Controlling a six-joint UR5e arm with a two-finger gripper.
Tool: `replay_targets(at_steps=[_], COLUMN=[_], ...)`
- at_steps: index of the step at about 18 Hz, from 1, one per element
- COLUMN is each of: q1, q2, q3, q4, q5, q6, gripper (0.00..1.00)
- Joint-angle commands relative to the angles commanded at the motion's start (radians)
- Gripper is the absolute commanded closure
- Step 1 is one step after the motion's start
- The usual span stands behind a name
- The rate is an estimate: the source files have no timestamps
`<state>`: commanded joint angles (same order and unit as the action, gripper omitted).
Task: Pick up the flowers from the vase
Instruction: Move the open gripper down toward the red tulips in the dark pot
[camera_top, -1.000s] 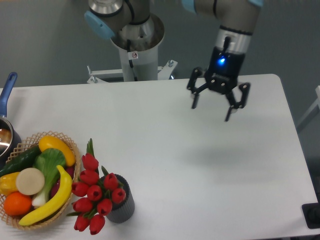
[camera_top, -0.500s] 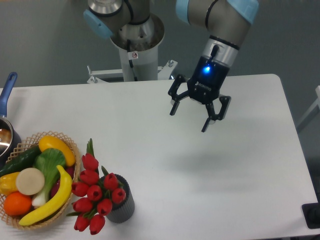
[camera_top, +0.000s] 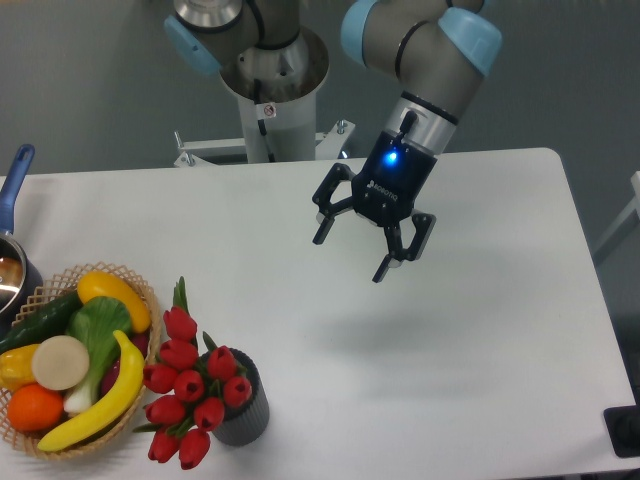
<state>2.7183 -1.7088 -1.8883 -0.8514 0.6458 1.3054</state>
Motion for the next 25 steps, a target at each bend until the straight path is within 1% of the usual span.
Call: replay_targets(at_steps=[3, 7, 10, 12, 16, 18, 21, 25], q1=[-0.014, -0.044, -0.078, -0.101, -0.123, -0.132, -0.146, -0.184], q2=[-0.011, -0.04, -0.086, -0.113, -0.126, -0.132, -0.158, -0.216], q3=[0.002, 0.014, 0.037, 0.057, 0.067, 0.072, 0.103, 0.166], q4=[0.002, 0.028, 0.063, 0.063, 0.063, 0.063, 0.063, 0.075], q5=[-0.002, -0.003, -0.011, -0.012, -0.018, -0.021, -0.026, -0.026], q6=[0.002, 0.003, 0.005, 0.003, -0.017, -0.057, -0.084, -0.153], gripper=[0.0, 0.0, 0.0, 0.0, 0.0, 0.0, 0.0, 0.0])
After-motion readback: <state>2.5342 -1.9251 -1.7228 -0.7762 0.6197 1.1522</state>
